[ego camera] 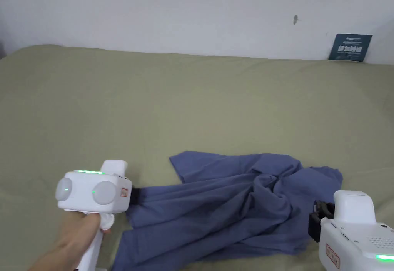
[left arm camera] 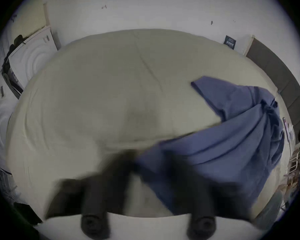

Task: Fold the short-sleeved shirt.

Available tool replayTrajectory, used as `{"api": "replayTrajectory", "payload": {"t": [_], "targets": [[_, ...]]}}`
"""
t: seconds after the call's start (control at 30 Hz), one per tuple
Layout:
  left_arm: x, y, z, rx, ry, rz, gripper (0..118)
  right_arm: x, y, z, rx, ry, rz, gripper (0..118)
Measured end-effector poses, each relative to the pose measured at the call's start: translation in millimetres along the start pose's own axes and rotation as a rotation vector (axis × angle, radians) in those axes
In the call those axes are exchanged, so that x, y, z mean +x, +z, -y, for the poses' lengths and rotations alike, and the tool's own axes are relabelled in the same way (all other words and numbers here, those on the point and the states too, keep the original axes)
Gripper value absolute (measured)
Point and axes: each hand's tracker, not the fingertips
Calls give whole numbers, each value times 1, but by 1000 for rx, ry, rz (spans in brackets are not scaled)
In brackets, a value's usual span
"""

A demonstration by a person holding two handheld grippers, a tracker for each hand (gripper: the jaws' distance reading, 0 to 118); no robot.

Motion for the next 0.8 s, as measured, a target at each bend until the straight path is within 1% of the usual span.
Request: {"api": "replayTrajectory", "payload": {"t": [0.07,0.13,0.17,0.27,0.37,0.5,0.57,0.6,0.63,0.67,0.7,0.73,0.77,0.8], "targets": [[3,1,-6,-16,-6,2,2,11,-6,0,-15,-1,10,0],[3,-2,-5,-17,-24,7,2,23,-14,-2,-33,16,42,0],[2,-3,-5,-21,-21,18,2,32,-20,-6,-50,6,48,0],[2,-11,-2,-35,-22,29,2,60,-50,-23,-115,-72,78,0],[4,-14,-2,-38,-44,24,2,80,-90,-45,-158,-59,94,0],[-4,-16,-6,-54,-24,45,2,94,-144,-69,-226,-39,63,0],[-7,-18,-7,-67,-9,64,2,100,-166,-76,-284,-39,4,0],[-8,-17,-9,-73,-7,69,2,102,-176,-77,-275,-40,26,1],[-9,-18,-10,-77,-2,74,2,104,-185,-77,-279,-32,51,15],[-10,-19,-10,-83,2,80,2,107,-194,-77,-297,-20,96,49],[-11,-20,-10,-86,4,84,2,111,-204,-74,-339,-23,113,92],[-11,-21,-10,-86,7,87,2,114,-214,-70,-396,-29,116,117],[-11,-21,-10,-86,9,90,2,117,-215,-68,-330,-20,132,110],[-12,-21,-9,-84,10,92,2,115,-222,-63,-416,-15,137,103]]}}
